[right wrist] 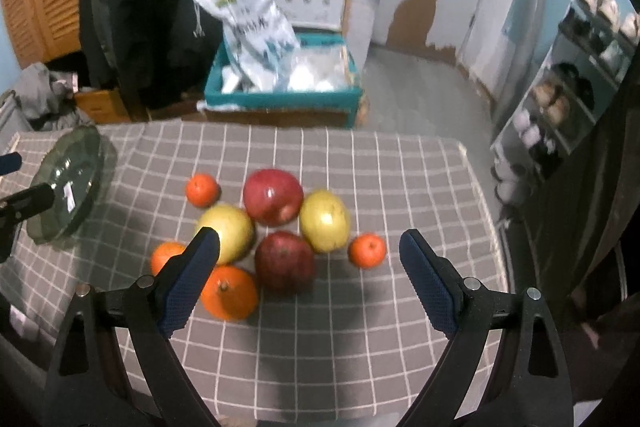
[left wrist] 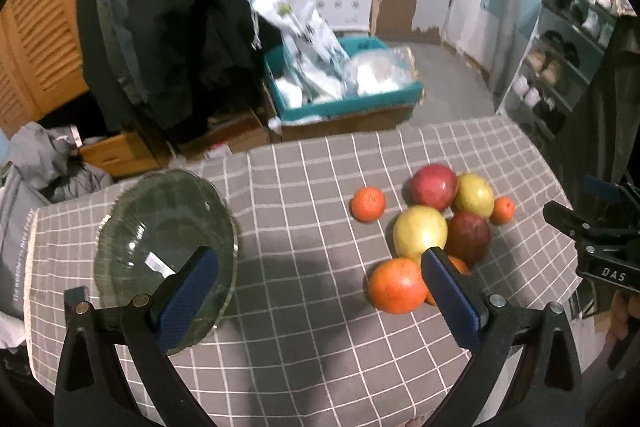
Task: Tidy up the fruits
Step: 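Lower the left tool onto a large orange while the right tool approaches a red apple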
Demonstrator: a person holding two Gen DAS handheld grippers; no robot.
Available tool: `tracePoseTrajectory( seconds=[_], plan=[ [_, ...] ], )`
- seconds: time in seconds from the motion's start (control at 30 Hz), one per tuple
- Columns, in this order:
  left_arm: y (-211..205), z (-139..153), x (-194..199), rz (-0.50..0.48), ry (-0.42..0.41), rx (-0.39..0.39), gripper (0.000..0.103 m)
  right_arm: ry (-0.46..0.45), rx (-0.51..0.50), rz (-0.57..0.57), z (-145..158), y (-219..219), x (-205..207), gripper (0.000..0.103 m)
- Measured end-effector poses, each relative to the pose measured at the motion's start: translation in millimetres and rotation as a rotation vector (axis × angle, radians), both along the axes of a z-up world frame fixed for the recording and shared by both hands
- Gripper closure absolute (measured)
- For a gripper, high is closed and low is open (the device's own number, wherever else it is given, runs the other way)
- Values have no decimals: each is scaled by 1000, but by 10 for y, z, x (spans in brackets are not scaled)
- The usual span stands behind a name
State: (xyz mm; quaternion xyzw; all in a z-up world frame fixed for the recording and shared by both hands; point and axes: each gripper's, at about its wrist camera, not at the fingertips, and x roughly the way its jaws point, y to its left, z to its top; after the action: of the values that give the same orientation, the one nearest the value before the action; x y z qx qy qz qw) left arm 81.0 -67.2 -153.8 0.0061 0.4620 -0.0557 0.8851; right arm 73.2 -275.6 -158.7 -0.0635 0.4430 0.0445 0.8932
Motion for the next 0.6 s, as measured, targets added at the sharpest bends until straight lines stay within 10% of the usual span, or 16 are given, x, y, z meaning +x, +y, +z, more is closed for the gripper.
tracePoseTrajectory(
  seconds=[0.6],
  plan=[
    [-358,-853,246,-90,197,30,1,162,-12,-69,-643,-179,167,13]
  ],
)
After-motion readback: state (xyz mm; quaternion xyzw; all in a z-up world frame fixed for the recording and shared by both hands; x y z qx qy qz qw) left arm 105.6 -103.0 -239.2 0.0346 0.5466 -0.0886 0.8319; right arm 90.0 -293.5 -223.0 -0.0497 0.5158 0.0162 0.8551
